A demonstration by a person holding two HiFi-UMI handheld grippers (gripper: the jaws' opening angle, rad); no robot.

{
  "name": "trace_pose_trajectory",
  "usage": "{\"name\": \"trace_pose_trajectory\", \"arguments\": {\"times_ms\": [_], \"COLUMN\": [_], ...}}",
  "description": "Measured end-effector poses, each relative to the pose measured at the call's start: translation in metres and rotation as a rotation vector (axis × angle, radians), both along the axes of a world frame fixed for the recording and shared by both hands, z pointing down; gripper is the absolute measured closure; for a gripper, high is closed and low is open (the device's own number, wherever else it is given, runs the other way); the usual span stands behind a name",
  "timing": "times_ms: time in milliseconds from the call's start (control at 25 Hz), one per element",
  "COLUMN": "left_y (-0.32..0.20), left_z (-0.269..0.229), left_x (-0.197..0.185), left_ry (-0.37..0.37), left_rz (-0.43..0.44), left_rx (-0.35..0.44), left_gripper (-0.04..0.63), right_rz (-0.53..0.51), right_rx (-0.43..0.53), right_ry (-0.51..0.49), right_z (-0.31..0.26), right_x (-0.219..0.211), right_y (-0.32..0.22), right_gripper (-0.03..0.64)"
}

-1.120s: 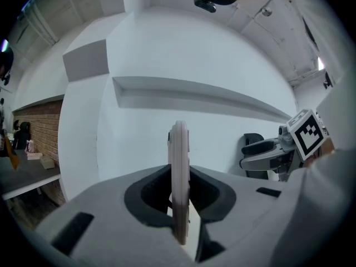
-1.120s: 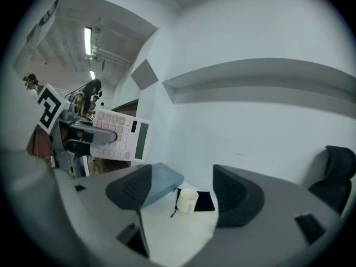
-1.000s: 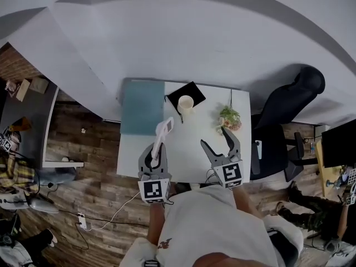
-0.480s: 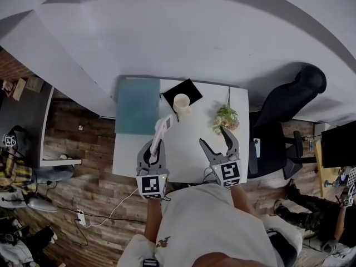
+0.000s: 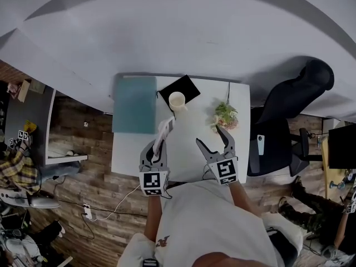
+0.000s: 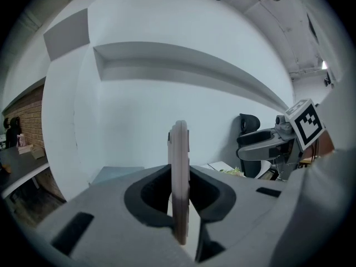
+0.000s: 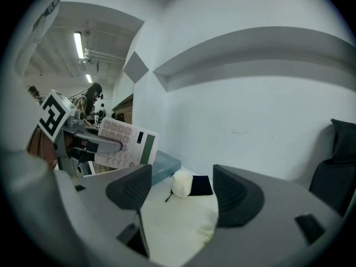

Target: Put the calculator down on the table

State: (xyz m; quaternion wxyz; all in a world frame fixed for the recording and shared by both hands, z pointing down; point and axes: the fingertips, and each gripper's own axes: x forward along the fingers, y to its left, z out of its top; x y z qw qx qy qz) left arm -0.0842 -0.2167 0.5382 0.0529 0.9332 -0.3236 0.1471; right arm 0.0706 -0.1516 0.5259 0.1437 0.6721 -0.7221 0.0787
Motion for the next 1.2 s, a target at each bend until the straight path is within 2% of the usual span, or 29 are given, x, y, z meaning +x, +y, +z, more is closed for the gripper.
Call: {"name": "trace_pose_trajectory", "arguments": {"times_ms": [480, 720, 1200], "left_y": [0.015, 0.025, 0.031], "left_z": [0.040, 0.066, 0.100], "left_x": [0.024, 0.041, 0.053], "left_ry": [-0.046, -0.086, -0.088], "left_rz": [-0.015, 0.024, 0.173], "left_rx": [-0.107, -0.143, -0.232], "left_gripper": [0.535, 0.535, 0.535], "right_rz": [-0.060, -0.091, 0.030], "right_rx": [-0.072, -0.112, -0.185], "right_ry": [-0.044, -0.052, -0.060], "right_z": [0.038, 0.057, 0.085], "right_x": [0.013, 0.014, 0.012], "right_y": [0.009, 0.013, 0.023], "right_gripper": [0.269, 0.268, 0.275]}}
